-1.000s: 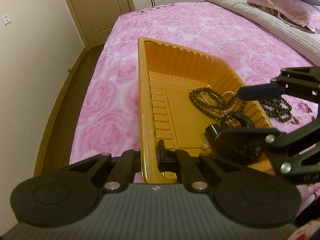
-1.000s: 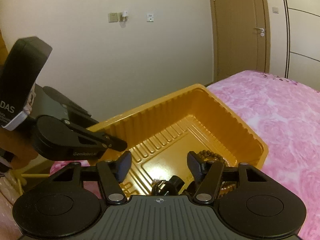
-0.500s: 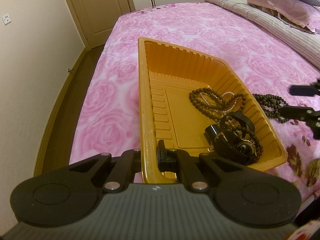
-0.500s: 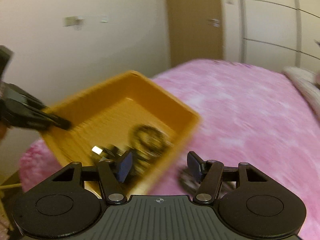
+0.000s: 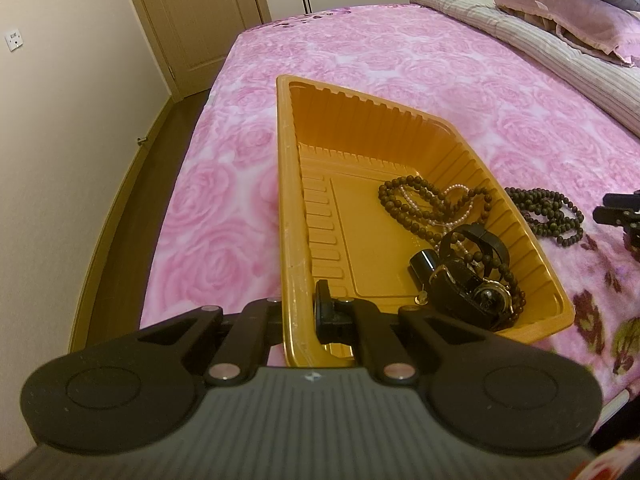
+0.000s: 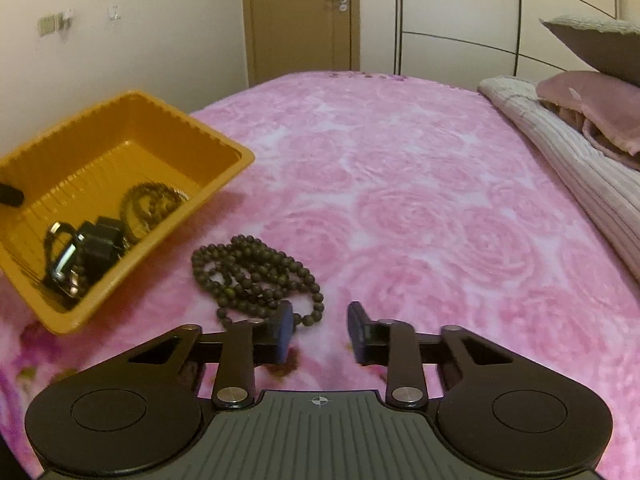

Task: Organize jewelry

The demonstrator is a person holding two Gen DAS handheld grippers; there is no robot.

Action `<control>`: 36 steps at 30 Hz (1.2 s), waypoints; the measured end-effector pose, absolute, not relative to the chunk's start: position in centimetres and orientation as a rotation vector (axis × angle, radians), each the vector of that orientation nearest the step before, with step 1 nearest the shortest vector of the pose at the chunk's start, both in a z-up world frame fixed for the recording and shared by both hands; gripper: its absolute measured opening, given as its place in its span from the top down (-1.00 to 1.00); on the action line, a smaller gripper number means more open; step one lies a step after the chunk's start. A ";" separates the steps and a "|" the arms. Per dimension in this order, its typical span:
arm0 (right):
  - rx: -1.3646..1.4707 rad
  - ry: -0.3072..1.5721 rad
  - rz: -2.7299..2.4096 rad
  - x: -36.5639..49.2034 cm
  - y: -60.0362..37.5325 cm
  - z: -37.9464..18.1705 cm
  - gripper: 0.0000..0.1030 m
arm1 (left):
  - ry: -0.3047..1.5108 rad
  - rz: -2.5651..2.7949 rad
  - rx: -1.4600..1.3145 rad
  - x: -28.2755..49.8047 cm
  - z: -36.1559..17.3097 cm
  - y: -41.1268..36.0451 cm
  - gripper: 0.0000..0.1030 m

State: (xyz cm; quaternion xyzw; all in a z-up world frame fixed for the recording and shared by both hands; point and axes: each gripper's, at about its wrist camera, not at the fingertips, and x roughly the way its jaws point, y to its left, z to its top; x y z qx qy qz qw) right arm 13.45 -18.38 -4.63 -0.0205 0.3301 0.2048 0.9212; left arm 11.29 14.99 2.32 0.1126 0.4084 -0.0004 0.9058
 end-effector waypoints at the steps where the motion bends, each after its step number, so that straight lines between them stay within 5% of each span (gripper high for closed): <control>1: -0.042 0.683 0.424 13.7 -18.2 -4.8 0.59 | 0.844 0.000 0.232 11.3 2.3 15.0 0.93; 13: -0.109 0.813 0.425 18.5 -15.8 -6.8 0.67 | 0.844 -0.001 0.232 11.3 2.3 15.0 0.93; 15: -0.104 0.819 0.428 18.5 -16.0 -6.8 0.85 | 0.844 -0.001 0.232 11.3 2.3 15.0 0.93; 19: -0.118 0.793 0.427 17.4 -16.5 -5.6 0.87 | 0.843 -0.001 0.232 11.3 2.3 14.9 0.93; 36: -0.352 0.370 0.376 13.1 -20.4 12.2 0.87 | 0.843 -0.005 0.242 11.3 2.4 14.9 0.92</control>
